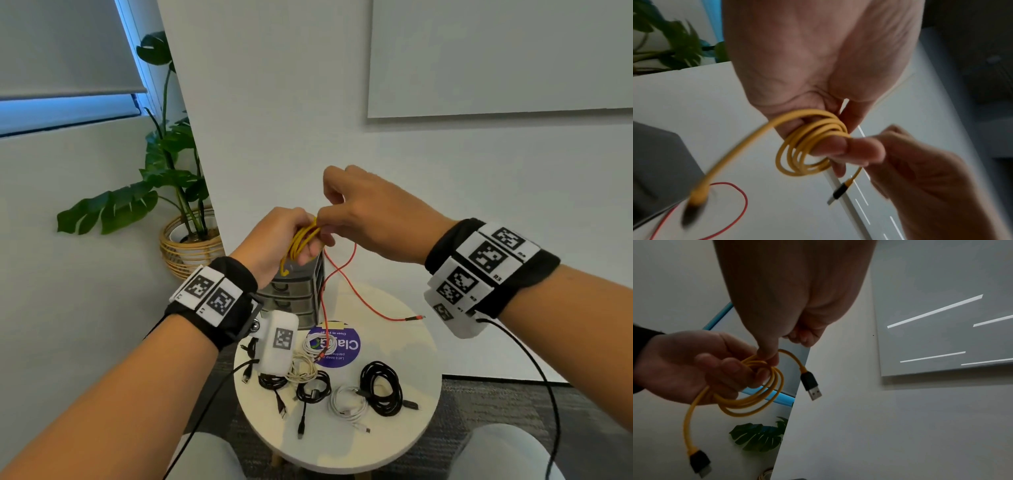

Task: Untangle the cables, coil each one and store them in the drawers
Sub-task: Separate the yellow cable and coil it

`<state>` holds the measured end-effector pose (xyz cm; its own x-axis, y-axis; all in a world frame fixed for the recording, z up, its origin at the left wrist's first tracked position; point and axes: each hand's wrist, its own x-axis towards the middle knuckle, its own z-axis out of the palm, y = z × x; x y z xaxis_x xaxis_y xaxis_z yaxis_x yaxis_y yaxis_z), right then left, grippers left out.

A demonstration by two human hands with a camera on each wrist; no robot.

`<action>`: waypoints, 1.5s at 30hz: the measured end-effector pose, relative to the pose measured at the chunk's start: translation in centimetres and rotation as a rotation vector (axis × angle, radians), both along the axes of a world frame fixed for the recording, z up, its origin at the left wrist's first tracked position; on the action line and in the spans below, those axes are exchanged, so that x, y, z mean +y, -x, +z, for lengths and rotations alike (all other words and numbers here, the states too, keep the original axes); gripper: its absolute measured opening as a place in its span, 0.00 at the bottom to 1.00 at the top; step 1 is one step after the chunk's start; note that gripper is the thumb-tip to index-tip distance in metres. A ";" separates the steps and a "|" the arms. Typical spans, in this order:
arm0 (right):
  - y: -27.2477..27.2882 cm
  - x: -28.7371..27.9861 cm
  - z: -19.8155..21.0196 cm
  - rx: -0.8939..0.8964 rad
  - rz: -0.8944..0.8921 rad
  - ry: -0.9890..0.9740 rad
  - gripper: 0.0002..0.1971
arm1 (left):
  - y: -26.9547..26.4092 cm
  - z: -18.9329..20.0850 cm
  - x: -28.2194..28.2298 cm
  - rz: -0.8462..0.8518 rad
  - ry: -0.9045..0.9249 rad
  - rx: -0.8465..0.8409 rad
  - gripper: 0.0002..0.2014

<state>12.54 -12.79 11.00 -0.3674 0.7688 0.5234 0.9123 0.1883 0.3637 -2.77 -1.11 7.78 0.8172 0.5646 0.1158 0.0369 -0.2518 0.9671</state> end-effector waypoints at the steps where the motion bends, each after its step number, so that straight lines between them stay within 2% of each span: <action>1: -0.2 0.1 -0.3 0.036 -0.013 0.006 0.07 | 0.0 -0.1 0.1 -0.020 0.040 -0.007 0.23; 4: -0.6 0.4 -1.5 0.133 -0.049 -0.021 0.05 | 0.2 -0.1 0.3 -0.054 0.183 -0.068 0.17; 6: -0.7 0.7 -2.1 0.271 -0.035 -0.048 0.07 | 0.2 -0.3 0.4 -0.054 0.218 -0.104 0.16; 10: 0.1 1.2 -3.6 0.749 0.051 -0.041 0.10 | 0.0 -0.9 0.5 -0.040 0.217 -0.126 0.18; 12: 0.5 1.2 -4.2 0.934 0.095 -0.004 0.16 | 0.0 -1.2 0.6 -0.013 0.247 -0.126 0.19; 14: 0.4 1.4 -4.8 0.993 0.107 0.031 0.19 | 0.0 -1.5 0.7 -0.003 0.252 -0.113 0.20; 18: -0.1 1.9 -6.2 0.987 0.040 0.044 0.19 | 0.0 -2.1 0.5 -0.009 0.182 -0.035 0.20; 22: 0.4 2.3 -7.1 1.133 0.051 0.123 0.22 | -0.6 -3.1 0.5 -0.002 0.241 -0.105 0.19; 24: 0.4 2.5 -7.8 1.167 0.042 0.098 0.17 | -1.1 -3.9 0.6 0.060 0.201 -0.145 0.17; 26: 0.2 2.6 -8.5 1.287 0.004 0.045 0.13 | -1.6 -4.7 0.6 0.140 0.185 -0.193 0.13; 28: 0.1 2.6 -9.4 1.430 -0.012 0.035 0.13 | -2.0 -5.7 0.6 0.167 0.214 -0.258 0.09; 33: 0.0 2.3 -12.0 1.751 0.057 0.086 0.15 | -2.0 -9.4 0.4 0.055 0.215 -0.340 0.12; 39: -0.3 2.4 -15.9 1.921 -0.042 0.155 0.17 | -3.1 -13.7 0.5 0.089 0.145 -0.272 0.12; 42: -1.1 2.8 -17.7 1.982 -0.067 0.189 0.17 | -3.8 -15.2 1.3 0.120 0.152 -0.234 0.12; 45: -1.7 3.2 -19.1 2.125 -0.054 0.253 0.16 | -4.3 -16.5 2.1 0.111 0.203 -0.196 0.13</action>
